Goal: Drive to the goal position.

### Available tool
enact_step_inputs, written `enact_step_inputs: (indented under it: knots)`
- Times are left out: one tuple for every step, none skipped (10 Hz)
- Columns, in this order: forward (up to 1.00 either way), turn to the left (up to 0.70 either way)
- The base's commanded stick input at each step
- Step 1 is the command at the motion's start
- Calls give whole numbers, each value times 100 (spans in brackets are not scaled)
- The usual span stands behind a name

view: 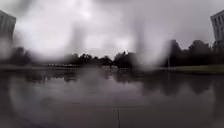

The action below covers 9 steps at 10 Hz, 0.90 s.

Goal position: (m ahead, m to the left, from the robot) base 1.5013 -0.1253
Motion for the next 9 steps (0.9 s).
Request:
enact_step_inputs:
  knots:
    - [70,0]
    - [70,0]
    - [70,0]
    - [70,0]
    - [70,0]
    - [70,0]
    - [70,0]
    - [70,0]
    - [70,0]
